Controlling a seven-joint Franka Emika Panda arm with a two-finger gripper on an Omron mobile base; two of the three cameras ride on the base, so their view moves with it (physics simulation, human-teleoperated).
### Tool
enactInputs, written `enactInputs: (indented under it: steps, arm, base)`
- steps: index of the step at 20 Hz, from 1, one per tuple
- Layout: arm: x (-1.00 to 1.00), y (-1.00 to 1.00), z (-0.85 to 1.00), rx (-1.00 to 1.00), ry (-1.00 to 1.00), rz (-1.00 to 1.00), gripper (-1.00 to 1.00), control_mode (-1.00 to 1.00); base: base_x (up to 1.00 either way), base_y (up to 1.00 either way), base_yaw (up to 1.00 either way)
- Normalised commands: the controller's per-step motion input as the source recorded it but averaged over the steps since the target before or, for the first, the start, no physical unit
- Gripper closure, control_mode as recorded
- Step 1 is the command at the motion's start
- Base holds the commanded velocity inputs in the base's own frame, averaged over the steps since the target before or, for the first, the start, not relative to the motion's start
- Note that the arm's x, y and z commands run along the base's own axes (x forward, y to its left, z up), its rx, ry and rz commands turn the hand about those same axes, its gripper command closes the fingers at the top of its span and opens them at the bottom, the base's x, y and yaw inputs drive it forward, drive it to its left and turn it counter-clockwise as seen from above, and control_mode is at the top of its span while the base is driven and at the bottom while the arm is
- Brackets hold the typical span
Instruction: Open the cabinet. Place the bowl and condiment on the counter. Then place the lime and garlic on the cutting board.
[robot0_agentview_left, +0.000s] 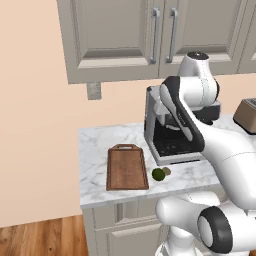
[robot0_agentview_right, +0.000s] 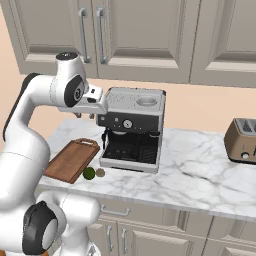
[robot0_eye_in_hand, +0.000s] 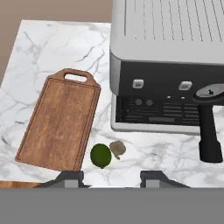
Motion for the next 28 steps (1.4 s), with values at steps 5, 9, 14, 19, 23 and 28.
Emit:
enactInputs:
  steps: [5,9,14,19,23,28]
  arm:
    - [-0.04,0.00,0.00,0.00,-0.06,0.00,-1.00,-1.00]
    - [-0.14,0.00,0.00,0.00,-0.21,0.00,-1.00,-1.00]
    - [-0.10,-0.03,0.10,0.00,-0.26,0.00,-1.00,-1.00]
    - [-0.01,-0.15,0.28,0.00,-0.20,0.00,-1.00,-1.00]
    - [0.00,-0.22,0.43,0.00,-0.13,-0.02,-1.00,-1.00]
    - [0.00,-0.16,0.51,0.00,-0.14,-0.04,-1.00,-1.00]
  base:
    - [0.00,0.00,0.00]
    - [0.00,0.00,0.00]
    - [0.00,0.00,0.00]
    - [0.00,0.00,0.00]
    - [0.00,0.00,0.00]
    - [0.00,0.00,0.00]
